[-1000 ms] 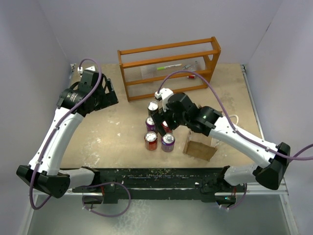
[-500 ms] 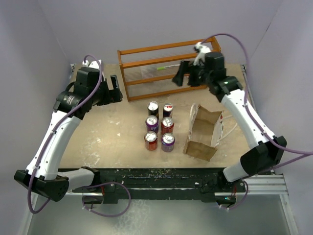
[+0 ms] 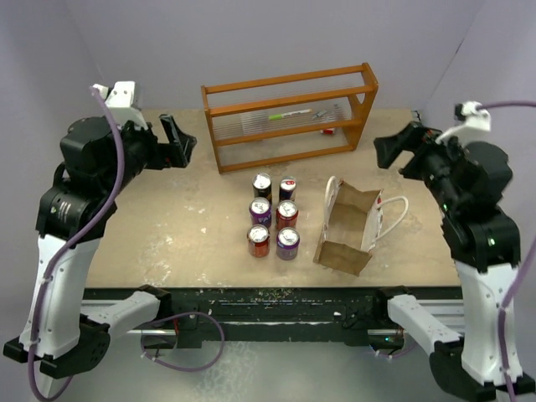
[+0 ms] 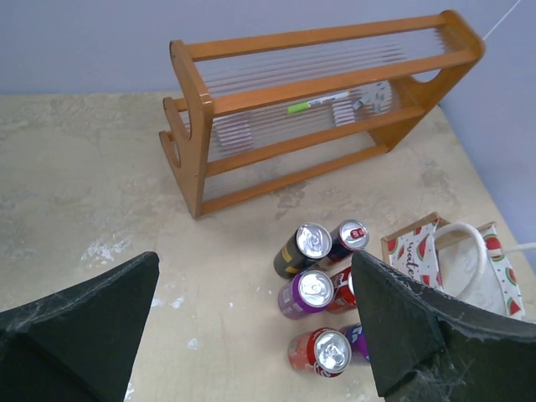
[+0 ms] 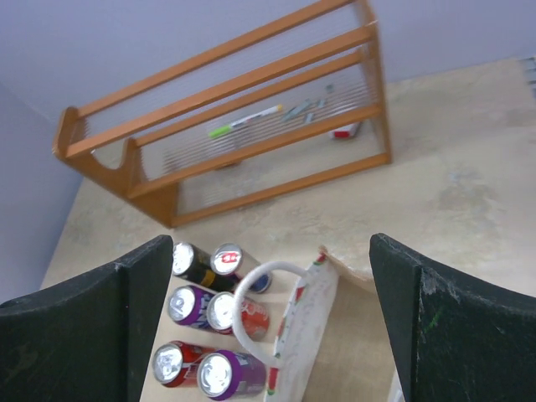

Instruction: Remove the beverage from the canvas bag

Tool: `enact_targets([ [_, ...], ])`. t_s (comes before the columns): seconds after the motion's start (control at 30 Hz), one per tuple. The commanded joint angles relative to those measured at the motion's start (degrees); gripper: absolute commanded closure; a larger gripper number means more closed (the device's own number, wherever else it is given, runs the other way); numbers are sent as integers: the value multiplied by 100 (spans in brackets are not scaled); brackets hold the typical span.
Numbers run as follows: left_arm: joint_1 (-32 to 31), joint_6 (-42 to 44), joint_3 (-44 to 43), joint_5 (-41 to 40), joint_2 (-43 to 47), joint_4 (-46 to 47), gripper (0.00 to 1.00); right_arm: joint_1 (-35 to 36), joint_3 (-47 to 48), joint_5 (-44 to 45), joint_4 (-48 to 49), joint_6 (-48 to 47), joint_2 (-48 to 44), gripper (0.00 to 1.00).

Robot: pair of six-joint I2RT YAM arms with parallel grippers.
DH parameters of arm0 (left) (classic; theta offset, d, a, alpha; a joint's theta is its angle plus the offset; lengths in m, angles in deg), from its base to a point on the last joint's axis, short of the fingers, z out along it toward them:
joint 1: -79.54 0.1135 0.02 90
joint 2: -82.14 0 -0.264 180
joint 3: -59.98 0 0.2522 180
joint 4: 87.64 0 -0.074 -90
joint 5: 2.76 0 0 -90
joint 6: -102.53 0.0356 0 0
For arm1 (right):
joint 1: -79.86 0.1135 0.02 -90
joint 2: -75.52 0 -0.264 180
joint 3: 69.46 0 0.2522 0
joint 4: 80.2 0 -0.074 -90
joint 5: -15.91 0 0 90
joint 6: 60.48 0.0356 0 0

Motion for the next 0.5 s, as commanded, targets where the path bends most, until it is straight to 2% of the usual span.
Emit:
enact_targets([
  [0.0, 37, -49, -174, 246, 394, -173, 1, -3, -22, 1051, -477, -7, -449, 0],
  [0.2, 32, -332, -201, 62, 1042, -578, 1, -5, 373, 354, -979, -97, -800, 0],
  [0.47, 33, -396, -402, -239, 1486, -510, 1, -5, 1144, 826, -1466, -159, -1021, 0],
])
